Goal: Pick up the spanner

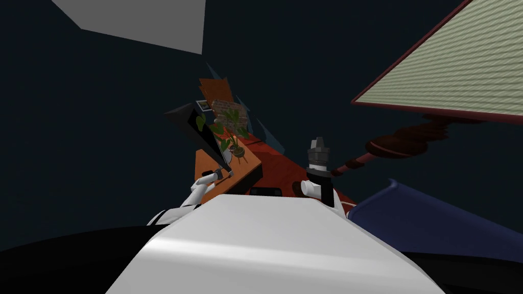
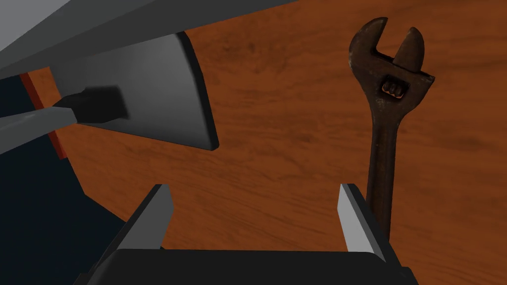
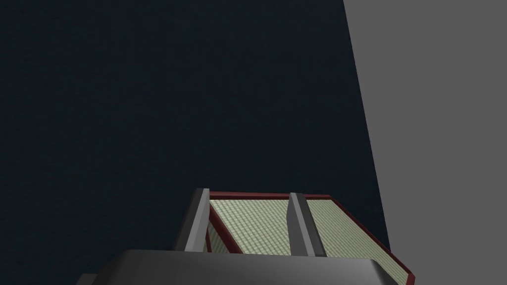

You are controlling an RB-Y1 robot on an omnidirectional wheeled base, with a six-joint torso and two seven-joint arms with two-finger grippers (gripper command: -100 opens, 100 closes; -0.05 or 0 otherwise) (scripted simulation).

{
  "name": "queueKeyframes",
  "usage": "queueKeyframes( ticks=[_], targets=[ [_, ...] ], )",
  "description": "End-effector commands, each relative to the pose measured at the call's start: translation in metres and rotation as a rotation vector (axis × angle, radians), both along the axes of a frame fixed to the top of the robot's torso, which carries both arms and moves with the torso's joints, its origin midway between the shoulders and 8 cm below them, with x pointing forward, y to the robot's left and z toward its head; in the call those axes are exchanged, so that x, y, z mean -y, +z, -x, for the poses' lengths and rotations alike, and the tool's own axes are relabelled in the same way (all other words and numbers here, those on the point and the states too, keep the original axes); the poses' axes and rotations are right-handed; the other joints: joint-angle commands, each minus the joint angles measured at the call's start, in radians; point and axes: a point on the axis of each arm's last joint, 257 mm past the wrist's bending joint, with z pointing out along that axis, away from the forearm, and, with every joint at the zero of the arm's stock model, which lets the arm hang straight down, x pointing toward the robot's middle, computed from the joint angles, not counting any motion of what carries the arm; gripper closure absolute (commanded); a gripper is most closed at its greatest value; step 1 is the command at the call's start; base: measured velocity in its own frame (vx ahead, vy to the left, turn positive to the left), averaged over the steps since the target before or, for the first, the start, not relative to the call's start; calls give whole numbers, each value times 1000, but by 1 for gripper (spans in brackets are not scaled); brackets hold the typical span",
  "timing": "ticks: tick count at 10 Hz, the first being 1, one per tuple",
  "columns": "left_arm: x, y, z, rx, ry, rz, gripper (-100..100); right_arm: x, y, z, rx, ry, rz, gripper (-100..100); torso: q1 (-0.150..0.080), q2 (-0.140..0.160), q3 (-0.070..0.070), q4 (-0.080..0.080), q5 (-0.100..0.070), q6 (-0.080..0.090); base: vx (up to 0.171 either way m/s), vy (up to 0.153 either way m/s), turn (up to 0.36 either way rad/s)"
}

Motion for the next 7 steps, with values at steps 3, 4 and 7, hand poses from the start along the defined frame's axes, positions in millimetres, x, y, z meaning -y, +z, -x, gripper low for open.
queueKeyframes(
  ticks=[3,4,7],
  targets=[
    [-8,-16,23,-72,58,51,-100,0,0,0,0,0,0,0,-1,0,0,0,0,1,-3,21,-112],
    [-9,-17,27,-95,84,85,-100,0,0,0,0,0,0,0,-1,0,0,0,0,0,-3,41,-205],
    [-13,-33,56,-165,143,130,-100,0,0,0,0,0,0,0,0,0,0,0,0,1,-10,34,-150]
  ],
)
